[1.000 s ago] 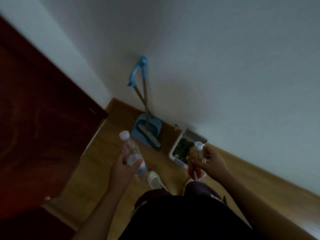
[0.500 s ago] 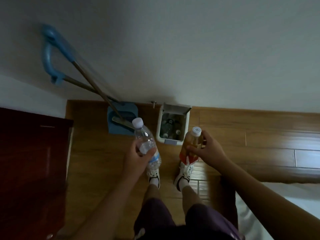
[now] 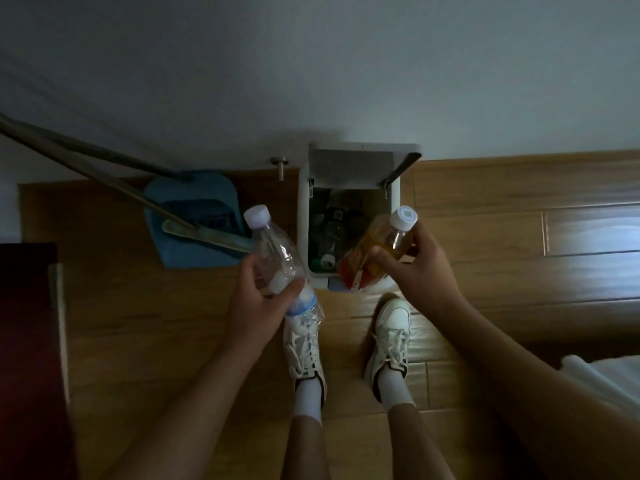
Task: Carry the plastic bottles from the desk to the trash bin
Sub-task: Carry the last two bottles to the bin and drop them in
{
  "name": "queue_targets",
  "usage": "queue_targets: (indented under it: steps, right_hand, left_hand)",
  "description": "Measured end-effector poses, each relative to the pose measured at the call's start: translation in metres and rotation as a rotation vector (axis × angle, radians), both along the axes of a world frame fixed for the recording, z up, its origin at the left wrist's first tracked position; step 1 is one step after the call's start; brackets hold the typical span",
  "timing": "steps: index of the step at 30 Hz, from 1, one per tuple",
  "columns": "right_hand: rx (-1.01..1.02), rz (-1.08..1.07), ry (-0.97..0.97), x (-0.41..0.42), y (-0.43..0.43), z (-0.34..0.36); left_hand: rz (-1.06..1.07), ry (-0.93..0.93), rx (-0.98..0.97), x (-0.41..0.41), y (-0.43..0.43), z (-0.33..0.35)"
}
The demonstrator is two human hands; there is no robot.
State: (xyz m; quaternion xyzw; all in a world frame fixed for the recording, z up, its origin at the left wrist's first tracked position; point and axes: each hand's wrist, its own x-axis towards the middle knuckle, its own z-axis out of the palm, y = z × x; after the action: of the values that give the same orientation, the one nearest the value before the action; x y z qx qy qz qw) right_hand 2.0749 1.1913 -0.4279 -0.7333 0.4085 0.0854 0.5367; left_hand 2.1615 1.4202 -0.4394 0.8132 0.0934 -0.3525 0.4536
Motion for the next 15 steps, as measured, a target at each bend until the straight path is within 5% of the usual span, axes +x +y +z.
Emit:
queue_targets:
  steps: [15]
  right_hand:
    - [-0.119, 0.106, 0.041, 0.071, -0.03, -0.024]
  left_hand:
    - [0.005, -0.198, -0.05, 0.044, -0.079, -0.014]
